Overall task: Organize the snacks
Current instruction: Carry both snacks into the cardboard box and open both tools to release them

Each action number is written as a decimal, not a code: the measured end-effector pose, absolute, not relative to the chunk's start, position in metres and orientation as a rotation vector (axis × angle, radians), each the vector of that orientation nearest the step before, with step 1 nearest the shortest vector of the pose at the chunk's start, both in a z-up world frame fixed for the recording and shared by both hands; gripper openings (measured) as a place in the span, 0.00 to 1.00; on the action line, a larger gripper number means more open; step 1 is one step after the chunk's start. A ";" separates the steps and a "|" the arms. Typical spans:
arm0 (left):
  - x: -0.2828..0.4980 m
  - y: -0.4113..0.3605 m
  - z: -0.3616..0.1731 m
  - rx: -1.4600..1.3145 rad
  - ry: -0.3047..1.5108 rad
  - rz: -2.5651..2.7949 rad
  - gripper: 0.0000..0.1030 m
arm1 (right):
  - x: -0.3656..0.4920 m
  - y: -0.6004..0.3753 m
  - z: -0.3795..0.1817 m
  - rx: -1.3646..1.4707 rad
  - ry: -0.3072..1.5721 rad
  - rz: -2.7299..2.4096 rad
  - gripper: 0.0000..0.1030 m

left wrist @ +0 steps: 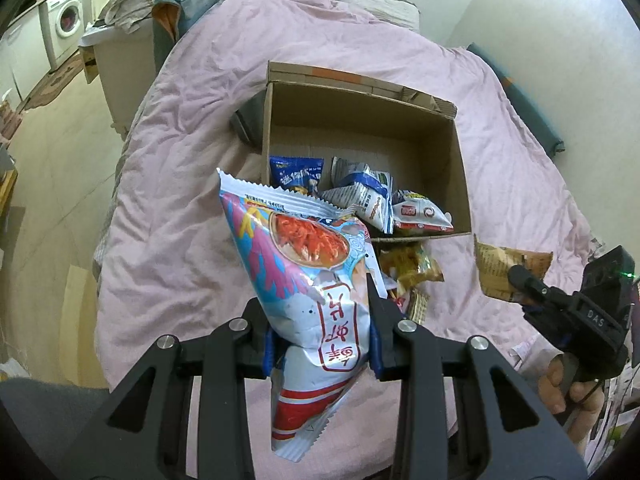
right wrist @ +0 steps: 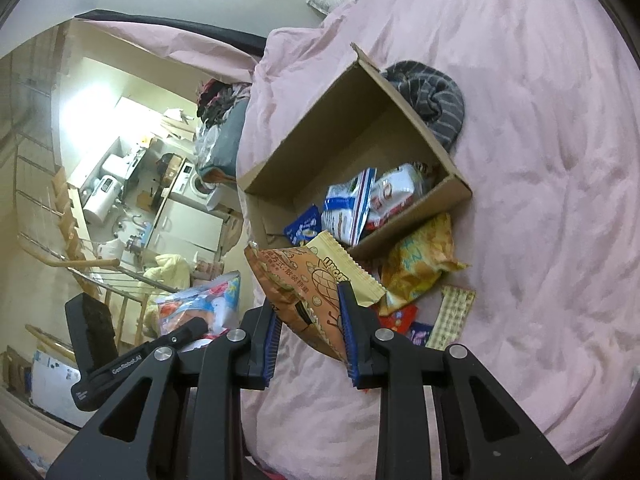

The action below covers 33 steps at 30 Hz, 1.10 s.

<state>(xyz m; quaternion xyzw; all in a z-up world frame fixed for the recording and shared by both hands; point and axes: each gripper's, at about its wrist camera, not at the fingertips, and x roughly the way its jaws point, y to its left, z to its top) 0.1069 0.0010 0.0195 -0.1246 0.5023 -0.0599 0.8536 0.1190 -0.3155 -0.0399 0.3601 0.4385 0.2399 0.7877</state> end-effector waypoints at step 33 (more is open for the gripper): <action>0.227 -0.021 -0.005 -0.120 0.964 -0.153 0.29 | 0.235 -0.290 -0.030 0.603 0.908 0.482 0.27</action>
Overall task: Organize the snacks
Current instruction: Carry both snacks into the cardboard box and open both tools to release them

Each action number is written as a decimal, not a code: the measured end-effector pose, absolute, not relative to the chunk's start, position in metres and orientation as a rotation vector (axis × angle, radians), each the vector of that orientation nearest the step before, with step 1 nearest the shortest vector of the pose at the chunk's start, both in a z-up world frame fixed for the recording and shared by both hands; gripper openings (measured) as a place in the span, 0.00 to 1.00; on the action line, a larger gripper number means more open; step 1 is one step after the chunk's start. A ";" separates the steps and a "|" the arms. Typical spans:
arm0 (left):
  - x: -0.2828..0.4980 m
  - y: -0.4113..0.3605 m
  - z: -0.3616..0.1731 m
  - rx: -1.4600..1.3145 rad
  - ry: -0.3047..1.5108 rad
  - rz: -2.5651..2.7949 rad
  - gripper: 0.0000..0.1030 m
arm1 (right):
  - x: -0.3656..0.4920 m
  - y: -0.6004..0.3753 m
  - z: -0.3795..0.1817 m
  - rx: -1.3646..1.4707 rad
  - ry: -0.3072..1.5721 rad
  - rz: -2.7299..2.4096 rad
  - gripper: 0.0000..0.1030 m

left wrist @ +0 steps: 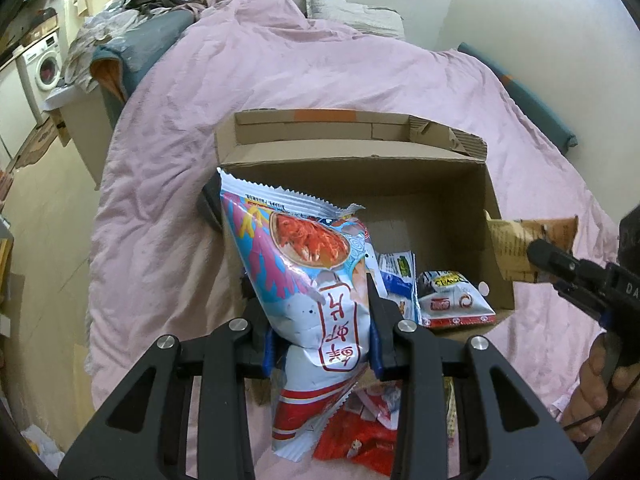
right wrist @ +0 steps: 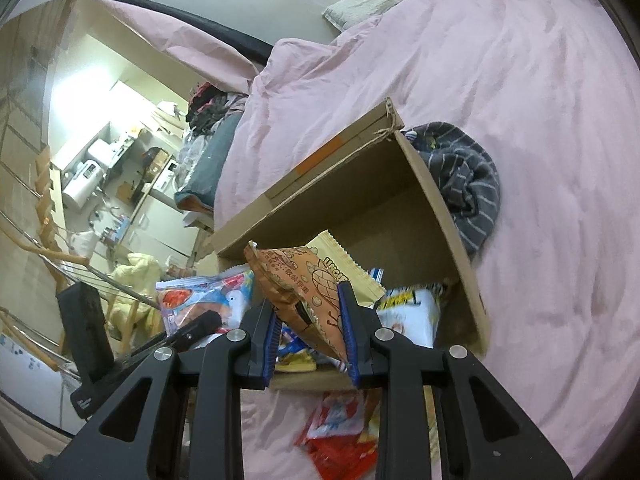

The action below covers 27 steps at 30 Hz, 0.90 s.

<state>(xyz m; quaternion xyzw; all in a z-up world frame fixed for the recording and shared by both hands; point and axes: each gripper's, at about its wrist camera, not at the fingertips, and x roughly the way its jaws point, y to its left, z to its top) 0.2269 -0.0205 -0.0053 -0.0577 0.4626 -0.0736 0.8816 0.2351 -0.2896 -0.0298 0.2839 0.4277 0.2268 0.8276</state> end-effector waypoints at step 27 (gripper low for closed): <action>0.264 -0.034 -0.033 -0.122 0.945 -0.194 0.32 | 0.279 -0.273 -0.069 0.528 0.998 0.421 0.27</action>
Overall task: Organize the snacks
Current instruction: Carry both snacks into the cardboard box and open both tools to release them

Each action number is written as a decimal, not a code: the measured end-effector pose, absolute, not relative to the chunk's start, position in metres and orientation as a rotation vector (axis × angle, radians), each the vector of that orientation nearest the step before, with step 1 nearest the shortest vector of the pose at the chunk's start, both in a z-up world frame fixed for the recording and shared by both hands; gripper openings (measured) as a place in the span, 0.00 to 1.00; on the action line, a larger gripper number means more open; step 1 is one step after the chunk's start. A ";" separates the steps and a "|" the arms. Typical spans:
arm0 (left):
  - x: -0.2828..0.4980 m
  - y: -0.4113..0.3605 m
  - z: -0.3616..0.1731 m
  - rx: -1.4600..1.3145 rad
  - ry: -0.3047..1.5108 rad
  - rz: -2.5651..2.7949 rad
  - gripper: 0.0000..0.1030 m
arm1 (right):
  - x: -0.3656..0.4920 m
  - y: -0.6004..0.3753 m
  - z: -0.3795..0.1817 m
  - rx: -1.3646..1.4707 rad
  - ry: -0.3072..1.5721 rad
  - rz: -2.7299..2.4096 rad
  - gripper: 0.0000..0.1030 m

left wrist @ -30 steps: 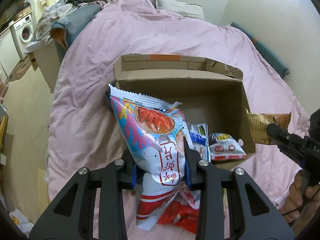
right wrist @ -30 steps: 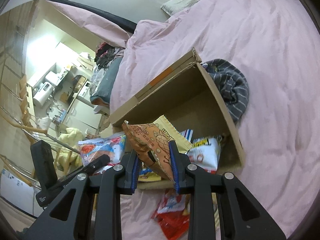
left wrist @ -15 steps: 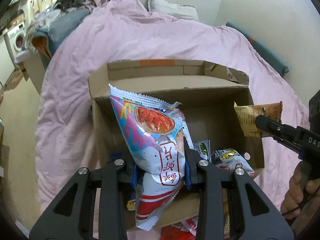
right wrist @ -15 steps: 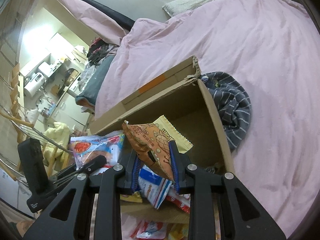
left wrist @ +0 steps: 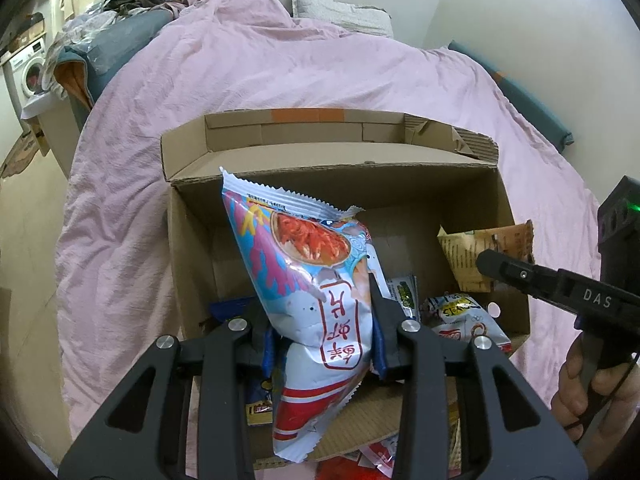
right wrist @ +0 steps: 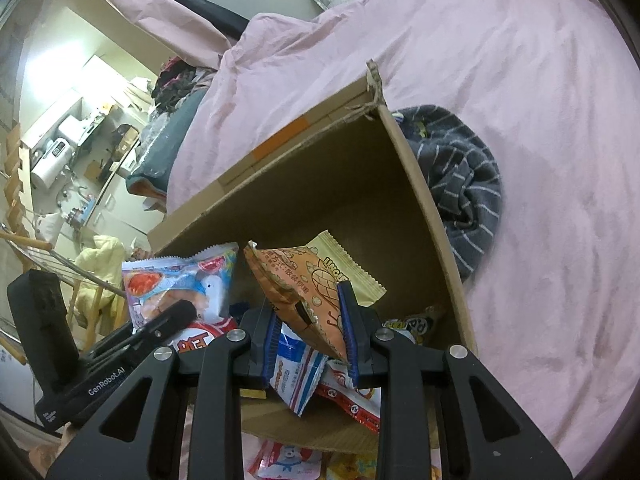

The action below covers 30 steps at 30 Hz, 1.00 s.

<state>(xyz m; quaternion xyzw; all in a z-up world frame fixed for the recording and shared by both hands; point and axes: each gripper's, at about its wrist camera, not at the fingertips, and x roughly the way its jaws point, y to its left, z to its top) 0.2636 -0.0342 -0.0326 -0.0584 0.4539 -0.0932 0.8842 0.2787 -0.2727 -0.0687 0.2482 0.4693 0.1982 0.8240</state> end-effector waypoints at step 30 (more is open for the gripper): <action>0.259 -0.018 -0.012 -0.100 0.849 -0.068 0.78 | 0.277 -0.276 -0.068 0.571 0.995 0.461 0.34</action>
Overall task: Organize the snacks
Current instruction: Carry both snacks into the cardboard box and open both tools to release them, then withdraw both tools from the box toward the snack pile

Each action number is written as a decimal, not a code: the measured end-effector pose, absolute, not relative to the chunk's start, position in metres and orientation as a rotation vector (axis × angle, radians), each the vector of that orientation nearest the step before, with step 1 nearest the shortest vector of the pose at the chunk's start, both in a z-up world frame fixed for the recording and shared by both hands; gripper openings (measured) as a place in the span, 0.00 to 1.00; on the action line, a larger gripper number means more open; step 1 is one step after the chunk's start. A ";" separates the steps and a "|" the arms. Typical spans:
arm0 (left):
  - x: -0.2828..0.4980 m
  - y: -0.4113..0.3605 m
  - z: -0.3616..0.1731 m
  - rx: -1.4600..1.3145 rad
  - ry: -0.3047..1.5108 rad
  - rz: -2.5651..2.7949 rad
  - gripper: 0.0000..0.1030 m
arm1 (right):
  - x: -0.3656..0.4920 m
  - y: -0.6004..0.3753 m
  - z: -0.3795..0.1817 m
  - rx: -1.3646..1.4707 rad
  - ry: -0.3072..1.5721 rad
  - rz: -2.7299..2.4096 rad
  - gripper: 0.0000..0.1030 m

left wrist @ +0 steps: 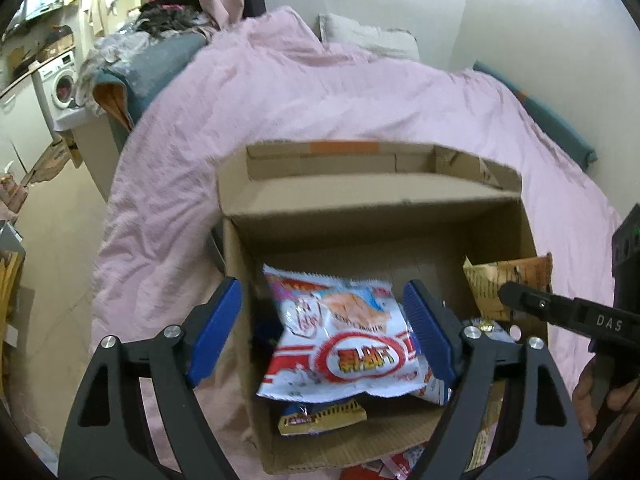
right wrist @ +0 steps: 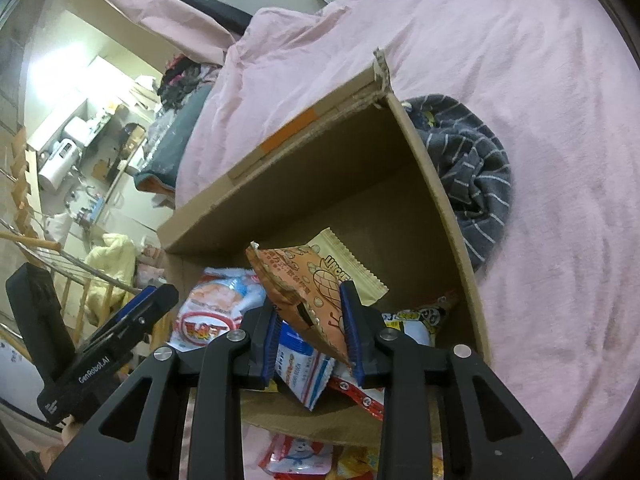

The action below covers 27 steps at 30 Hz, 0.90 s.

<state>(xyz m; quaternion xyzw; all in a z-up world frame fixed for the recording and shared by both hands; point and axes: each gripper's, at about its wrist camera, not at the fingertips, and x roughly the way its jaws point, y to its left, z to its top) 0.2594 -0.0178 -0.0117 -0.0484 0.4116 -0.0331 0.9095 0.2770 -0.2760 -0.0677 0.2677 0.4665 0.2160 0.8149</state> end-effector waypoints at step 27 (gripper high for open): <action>0.239 -0.013 -0.011 -0.138 0.876 -0.045 0.78 | 0.254 -0.289 -0.043 0.590 0.928 0.423 0.77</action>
